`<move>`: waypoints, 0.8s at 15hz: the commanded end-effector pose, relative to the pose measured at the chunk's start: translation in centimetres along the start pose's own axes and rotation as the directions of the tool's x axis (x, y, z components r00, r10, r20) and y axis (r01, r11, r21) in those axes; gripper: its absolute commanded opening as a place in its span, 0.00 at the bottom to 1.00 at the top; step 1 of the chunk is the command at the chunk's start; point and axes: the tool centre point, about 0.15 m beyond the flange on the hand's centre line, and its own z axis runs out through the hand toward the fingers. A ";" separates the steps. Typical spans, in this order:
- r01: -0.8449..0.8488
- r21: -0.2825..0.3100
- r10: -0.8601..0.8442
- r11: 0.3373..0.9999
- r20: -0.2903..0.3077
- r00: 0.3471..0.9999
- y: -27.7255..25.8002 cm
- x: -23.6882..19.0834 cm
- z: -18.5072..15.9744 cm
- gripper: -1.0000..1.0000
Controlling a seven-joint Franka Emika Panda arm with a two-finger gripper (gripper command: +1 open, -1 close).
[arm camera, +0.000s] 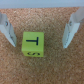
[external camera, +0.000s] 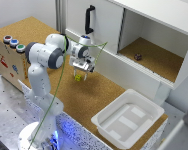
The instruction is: Place the yellow object inside the right cabinet
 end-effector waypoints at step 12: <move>-0.090 -0.007 0.090 0.996 -0.018 0.996 0.5 1.7 -0.6 0.00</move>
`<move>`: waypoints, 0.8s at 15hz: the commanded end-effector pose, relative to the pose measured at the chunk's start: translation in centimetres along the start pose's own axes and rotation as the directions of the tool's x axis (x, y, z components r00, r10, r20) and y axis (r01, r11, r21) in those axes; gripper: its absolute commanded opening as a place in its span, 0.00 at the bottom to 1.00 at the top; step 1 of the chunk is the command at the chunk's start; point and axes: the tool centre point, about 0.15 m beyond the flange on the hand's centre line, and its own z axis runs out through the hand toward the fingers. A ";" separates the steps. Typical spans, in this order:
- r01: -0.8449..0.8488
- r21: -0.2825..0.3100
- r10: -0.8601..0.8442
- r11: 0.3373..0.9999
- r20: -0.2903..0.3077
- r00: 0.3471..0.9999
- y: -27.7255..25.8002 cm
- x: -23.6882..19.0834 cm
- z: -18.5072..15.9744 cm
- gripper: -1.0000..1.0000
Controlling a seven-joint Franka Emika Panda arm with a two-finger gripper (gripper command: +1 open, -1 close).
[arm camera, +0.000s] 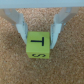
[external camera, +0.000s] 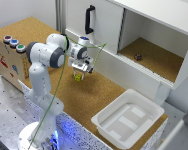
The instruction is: Place the yellow object inside the right cabinet
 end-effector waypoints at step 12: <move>-0.512 -0.115 0.473 0.851 -0.253 0.844 20.3 -1.4 -11.3 0.00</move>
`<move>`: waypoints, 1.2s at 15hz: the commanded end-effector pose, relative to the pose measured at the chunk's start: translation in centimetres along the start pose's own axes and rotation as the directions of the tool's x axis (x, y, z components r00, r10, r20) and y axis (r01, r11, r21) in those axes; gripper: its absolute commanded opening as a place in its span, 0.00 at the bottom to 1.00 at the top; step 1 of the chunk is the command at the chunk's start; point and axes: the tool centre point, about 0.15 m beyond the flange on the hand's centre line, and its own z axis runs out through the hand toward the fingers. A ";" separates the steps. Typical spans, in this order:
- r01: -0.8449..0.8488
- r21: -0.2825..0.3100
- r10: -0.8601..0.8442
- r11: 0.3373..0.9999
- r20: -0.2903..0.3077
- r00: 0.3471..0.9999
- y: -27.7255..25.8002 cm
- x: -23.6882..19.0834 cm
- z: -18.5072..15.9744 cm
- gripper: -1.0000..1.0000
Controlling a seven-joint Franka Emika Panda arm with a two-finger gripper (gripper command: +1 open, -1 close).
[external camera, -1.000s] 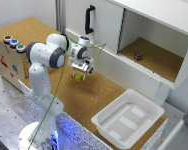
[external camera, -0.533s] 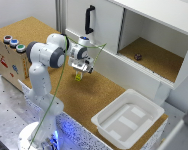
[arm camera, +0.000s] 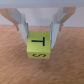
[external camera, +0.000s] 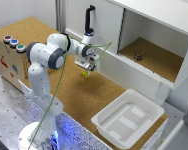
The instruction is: Place the yellow object inside the right cabinet
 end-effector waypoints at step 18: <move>-0.410 0.078 0.393 0.909 -0.490 0.778 36.1 15.8 -17.2 0.00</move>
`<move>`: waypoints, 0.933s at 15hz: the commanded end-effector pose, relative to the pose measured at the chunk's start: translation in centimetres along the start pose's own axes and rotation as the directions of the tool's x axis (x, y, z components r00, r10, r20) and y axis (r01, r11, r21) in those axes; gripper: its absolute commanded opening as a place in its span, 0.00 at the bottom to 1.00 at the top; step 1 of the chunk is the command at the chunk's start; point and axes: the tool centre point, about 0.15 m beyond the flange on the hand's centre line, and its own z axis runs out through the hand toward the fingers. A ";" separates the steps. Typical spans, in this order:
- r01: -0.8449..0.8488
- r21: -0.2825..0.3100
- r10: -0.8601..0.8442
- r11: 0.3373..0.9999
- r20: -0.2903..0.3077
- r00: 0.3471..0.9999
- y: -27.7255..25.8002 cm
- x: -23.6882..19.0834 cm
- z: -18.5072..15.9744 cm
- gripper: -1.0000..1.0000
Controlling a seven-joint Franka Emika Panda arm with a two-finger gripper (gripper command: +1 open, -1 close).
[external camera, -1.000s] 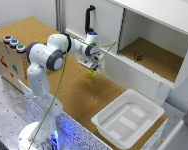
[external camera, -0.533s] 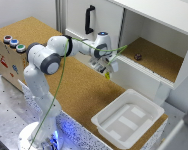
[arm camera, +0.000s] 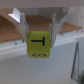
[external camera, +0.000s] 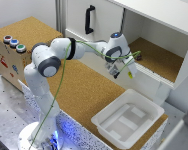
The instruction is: Place the yellow object inside the right cabinet
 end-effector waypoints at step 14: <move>0.280 0.198 -0.250 0.939 -0.166 0.954 -4.4 11.8 5.1 1.00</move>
